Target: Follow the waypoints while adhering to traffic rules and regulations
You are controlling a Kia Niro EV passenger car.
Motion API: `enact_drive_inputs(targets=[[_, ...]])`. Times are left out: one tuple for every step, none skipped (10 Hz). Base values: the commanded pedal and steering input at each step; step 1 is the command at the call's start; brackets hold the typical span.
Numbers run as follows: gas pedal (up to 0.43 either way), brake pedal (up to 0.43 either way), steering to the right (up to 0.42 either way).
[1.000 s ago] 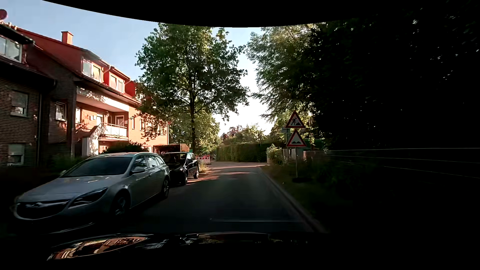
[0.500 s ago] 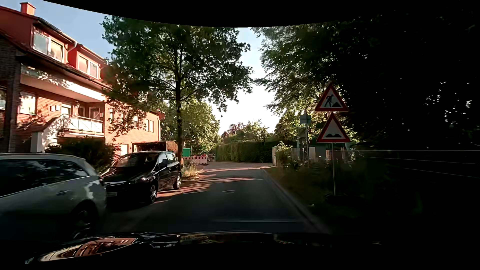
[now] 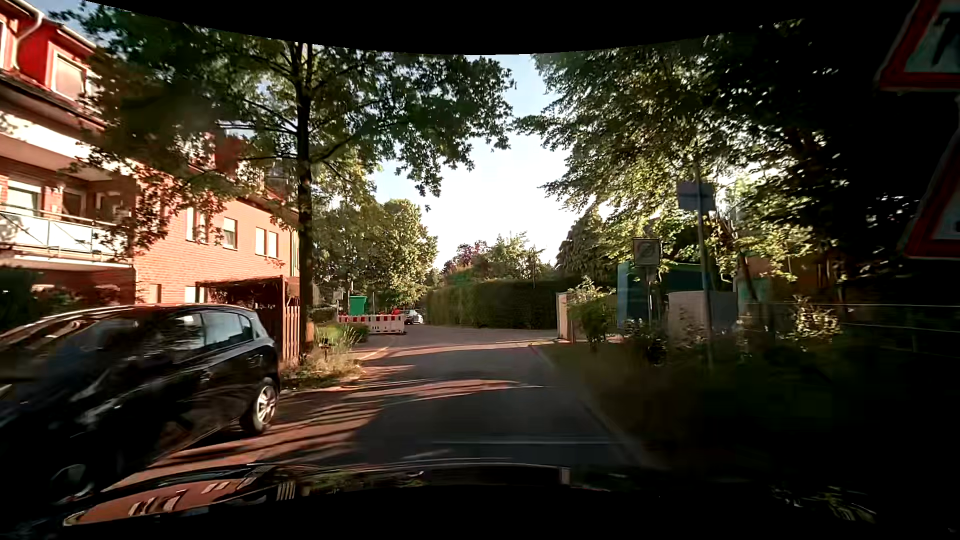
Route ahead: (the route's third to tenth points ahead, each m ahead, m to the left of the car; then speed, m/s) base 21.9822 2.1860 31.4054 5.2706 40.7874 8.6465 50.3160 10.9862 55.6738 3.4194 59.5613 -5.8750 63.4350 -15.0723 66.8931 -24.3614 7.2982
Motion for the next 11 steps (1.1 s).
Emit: enact_drive_inputs(targets=[[0.067,0.0,-0.004],[0.059,0.0,-0.005],[0.059,0.0,-0.006],[0.059,0.0,-0.006],[0.059,0.0,-0.006],[0.059,0.0,-0.008],[0.059,0.0,-0.011],[0.059,0.0,-0.012],[0.059,0.0,-0.012],[0.059,0.0,-0.014],[0.059,0.0,-0.017]])
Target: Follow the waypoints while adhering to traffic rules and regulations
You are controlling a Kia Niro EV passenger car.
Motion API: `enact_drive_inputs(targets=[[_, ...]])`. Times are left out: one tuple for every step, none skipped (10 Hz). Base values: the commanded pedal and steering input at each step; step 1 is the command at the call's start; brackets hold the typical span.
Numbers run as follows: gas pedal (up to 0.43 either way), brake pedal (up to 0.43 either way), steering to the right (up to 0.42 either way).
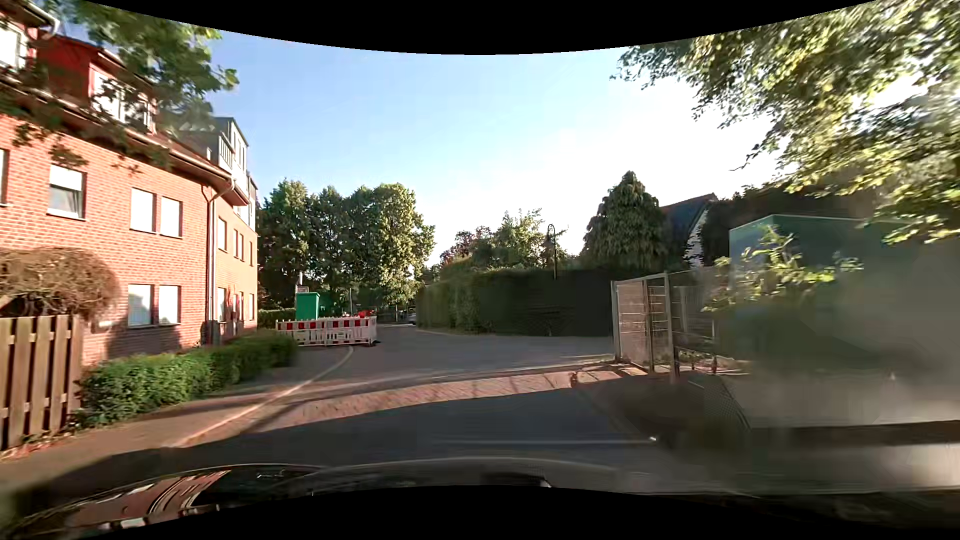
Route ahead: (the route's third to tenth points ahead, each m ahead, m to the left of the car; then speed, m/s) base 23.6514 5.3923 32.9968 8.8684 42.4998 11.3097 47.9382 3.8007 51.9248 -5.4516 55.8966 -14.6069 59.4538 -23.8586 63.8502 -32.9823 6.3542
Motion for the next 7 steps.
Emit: enact_drive_inputs(targets=[[0.059,0.0,-0.018],[0.059,0.0,-0.018],[0.047,0.0,-0.019],[0.047,0.0,-0.015],[0.047,0.0,-0.013],[0.047,0.0,-0.015],[0.047,0.0,-0.019]])
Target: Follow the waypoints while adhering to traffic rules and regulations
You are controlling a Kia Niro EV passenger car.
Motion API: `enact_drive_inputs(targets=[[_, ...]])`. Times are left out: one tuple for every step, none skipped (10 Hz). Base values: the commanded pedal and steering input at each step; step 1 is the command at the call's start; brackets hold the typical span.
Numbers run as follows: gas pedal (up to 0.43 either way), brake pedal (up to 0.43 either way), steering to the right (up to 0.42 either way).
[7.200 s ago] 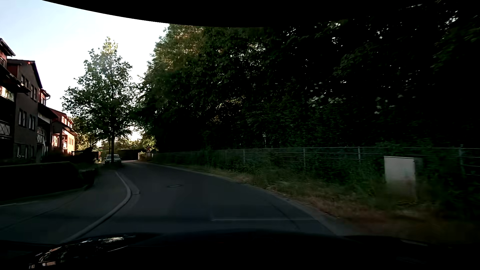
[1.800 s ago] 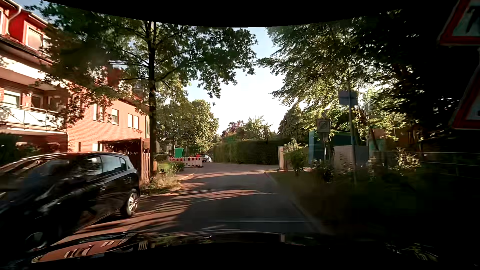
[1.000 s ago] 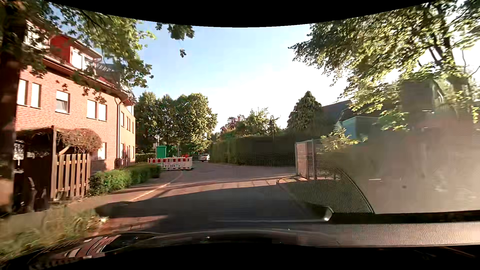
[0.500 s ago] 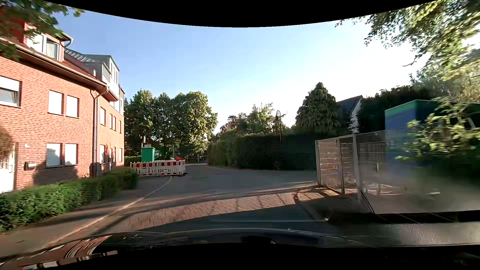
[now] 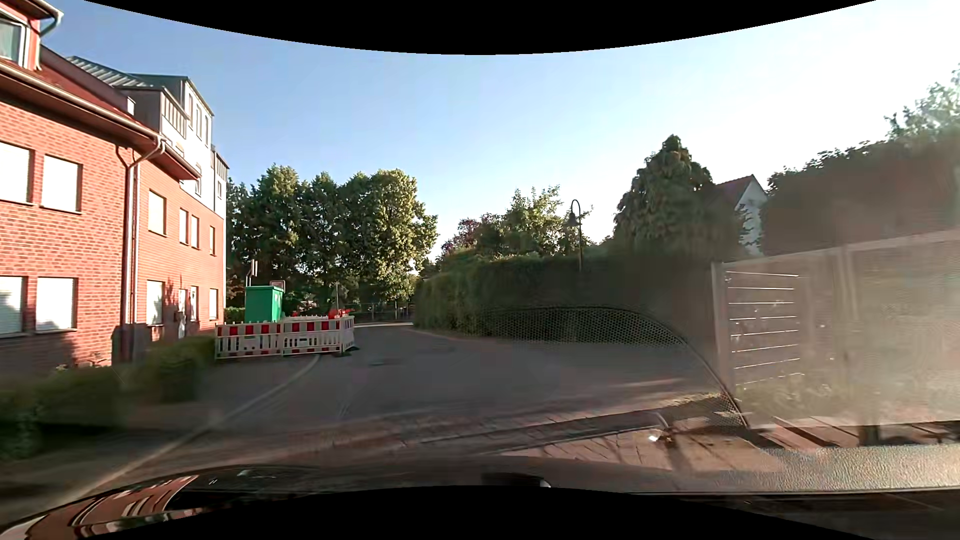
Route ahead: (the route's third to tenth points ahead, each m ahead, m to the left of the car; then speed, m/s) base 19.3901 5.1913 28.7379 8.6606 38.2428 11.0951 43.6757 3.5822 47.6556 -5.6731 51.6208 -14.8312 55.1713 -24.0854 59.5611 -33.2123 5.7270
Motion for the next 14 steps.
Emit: enact_drive_inputs(targets=[[0.059,0.0,-0.021],[0.079,0.0,-0.019],[0.079,0.0,-0.018],[0.079,0.0,-0.023],[0.087,0.0,-0.033],[0.11,0.0,-0.04],[0.13,0.0,-0.045],[0.13,0.0,-0.05],[0.13,0.0,-0.058],[0.13,0.0,-0.065],[0.13,0.0,-0.071],[0.138,0.0,-0.076],[0.15,0.0,-0.081],[0.15,0.0,-0.089]])
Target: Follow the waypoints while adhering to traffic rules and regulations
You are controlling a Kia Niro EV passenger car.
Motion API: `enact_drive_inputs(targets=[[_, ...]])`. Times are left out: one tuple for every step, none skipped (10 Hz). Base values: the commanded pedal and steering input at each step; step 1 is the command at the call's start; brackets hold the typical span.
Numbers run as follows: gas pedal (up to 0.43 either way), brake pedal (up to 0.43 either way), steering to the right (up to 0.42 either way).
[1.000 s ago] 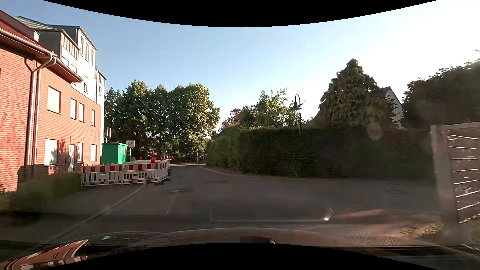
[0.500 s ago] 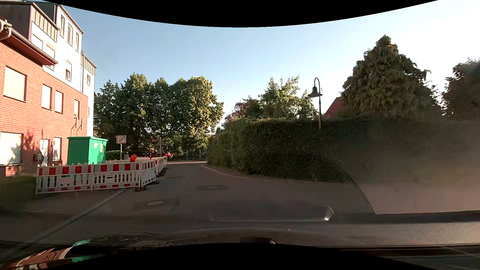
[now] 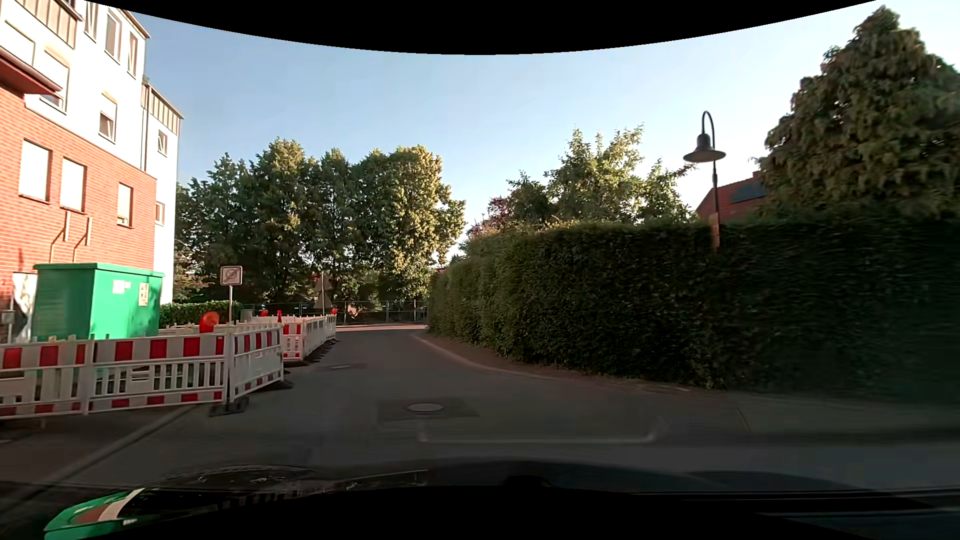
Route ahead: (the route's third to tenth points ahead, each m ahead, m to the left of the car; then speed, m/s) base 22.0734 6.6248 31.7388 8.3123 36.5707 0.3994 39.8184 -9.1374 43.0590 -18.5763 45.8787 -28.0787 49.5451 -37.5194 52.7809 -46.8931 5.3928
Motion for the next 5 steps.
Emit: enact_drive_inputs(targets=[[0.15,0.0,-0.102],[0.15,0.0,-0.113],[0.15,0.0,-0.123],[0.15,0.0,-0.135],[0.15,0.0,-0.149]])
